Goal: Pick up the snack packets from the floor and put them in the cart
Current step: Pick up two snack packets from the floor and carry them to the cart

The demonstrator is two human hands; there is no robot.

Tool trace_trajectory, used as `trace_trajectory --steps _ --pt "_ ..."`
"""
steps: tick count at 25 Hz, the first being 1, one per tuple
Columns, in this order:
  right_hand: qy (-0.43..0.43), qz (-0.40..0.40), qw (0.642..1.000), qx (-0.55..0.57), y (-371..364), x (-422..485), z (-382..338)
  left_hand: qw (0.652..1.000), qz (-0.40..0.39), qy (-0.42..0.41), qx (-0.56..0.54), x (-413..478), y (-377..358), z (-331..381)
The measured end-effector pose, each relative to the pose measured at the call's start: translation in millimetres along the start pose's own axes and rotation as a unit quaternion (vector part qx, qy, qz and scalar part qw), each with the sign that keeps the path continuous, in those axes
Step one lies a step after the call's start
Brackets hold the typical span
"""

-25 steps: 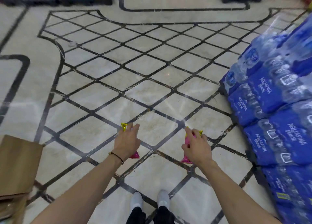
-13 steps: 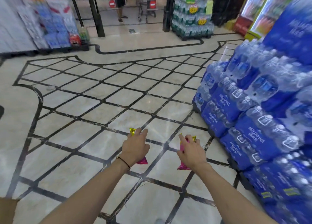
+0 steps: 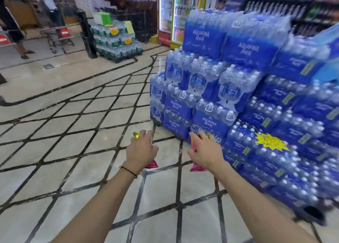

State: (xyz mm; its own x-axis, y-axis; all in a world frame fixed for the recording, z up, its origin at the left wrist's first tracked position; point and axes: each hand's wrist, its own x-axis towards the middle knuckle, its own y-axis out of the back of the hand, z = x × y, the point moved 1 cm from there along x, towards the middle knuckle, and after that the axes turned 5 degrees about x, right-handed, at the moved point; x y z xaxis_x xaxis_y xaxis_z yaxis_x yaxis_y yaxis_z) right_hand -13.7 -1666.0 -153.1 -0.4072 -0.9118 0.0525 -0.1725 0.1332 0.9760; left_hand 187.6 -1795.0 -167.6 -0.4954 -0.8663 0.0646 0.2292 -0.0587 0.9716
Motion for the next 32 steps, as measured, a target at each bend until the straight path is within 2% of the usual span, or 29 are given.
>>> trace_trajectory --steps 6,10,17,21,25,32 --pt "-0.135 0.042 0.990 -0.011 41 -88 89 0.988 0.006 -0.152 -0.026 -14 -13 125" --pt "-0.225 0.056 0.972 -0.022 63 -165 160 0.969 -0.021 -0.244 -0.015 -39 -33 215" --pt "-0.362 0.115 0.924 -0.044 108 -356 289 0.927 -0.044 -0.369 -0.055 -163 -64 413" --pt "-0.411 0.129 0.901 -0.055 136 -466 357 0.903 -0.032 -0.423 -0.071 -252 -75 522" --pt "-0.471 0.123 0.872 -0.059 156 -565 426 0.879 -0.058 -0.466 -0.080 -329 -93 618" --pt "-0.542 0.115 0.831 -0.046 172 -664 512 0.853 -0.112 -0.503 -0.080 -432 -130 733"
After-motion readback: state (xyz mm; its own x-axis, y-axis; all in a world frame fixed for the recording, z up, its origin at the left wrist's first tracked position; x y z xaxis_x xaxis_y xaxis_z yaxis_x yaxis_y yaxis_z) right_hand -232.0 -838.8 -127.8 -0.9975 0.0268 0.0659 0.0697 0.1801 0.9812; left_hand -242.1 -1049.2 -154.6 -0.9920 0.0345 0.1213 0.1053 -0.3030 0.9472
